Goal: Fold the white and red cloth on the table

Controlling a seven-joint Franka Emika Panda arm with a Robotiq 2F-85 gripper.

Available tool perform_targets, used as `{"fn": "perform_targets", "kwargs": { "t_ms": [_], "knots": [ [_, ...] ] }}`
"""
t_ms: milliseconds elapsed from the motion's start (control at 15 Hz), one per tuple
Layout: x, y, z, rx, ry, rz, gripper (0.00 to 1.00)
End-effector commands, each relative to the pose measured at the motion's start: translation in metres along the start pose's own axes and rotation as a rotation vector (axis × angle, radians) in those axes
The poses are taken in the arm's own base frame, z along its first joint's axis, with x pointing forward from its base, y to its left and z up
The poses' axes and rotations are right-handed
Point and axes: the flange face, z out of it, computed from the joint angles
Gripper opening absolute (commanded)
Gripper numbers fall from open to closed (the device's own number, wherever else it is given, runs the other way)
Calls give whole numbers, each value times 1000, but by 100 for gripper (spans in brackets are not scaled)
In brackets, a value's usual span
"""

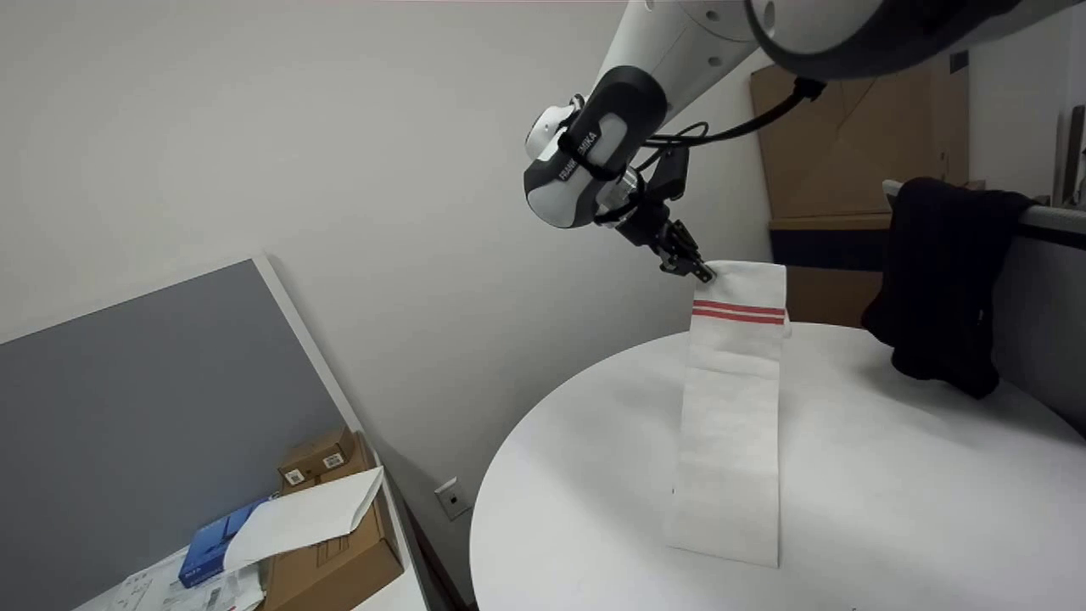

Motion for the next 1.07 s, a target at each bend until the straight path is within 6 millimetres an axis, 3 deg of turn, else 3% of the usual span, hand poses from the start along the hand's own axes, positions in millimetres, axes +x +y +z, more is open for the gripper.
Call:
{"fn": "perform_targets", "kwargs": {
  "t_ms": [0,400,1000],
  "knots": [
    [13,17,-19,-47,6,51,1],
    [25,11,-61,-116,39,68,1],
    [39,9,-56,-106,71,101,1]
  ]
}}
